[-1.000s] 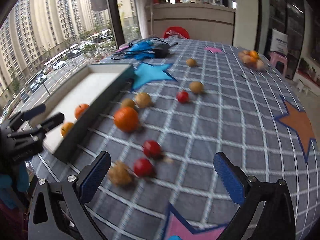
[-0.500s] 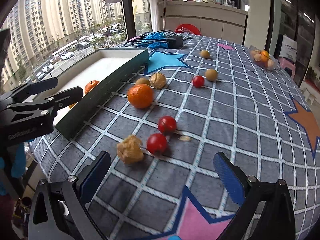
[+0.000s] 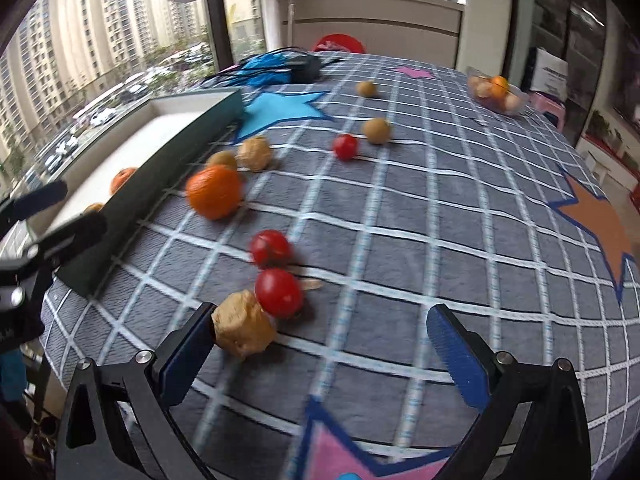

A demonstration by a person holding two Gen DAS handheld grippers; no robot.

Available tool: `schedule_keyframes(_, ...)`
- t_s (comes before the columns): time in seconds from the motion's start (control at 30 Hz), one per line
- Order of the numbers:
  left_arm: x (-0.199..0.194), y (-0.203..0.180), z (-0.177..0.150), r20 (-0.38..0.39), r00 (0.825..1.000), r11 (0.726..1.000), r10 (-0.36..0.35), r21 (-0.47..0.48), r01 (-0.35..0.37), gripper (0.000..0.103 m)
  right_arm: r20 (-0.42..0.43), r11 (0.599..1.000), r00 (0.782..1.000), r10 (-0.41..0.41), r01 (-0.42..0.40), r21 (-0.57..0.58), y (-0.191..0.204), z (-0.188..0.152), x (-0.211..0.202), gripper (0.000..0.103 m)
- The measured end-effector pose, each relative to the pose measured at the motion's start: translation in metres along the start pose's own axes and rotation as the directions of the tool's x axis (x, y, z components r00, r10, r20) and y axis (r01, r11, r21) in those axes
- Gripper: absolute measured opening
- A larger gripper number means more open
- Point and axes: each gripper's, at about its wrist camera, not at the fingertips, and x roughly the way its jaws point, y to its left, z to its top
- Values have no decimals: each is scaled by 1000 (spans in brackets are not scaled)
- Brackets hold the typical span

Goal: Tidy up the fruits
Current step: 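Withdraw both open tools from the tray back over the table fruits, then grasp a red cherry tomato with the left gripper while the right grasps a tan husk fruit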

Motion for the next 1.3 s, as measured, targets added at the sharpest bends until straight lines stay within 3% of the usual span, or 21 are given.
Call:
schedule_keyframes(0.4, 23, -51, 0, -82, 993, 994, -90, 63, 95, 89, 9, 996, 997, -81, 81, 49, -42, -6, -6, 103)
schedule_keyframes(0.6, 37, -72, 3, -133, 980, 986, -149, 61, 158, 89, 1, 993, 995, -98, 98, 61, -59, -6, -7, 103)
schedule_keyframes(0.87, 52, -86, 10, -170, 971, 982, -170, 58, 182, 88, -7, 992, 994, -106, 106, 62, -71, -7, -7, 103)
schedule_keyframes(0.93, 55, -86, 10, -179, 970, 982, -167, 61, 180, 76, -6, 993, 994, -105, 105, 61, -71, -8, -7, 103)
schedule_keyframes(1.3, 56, -96, 16, -167, 969, 976, -181, 93, 199, 59, 1, 994, 996, -91, 91, 64, -72, -8, -8, 103)
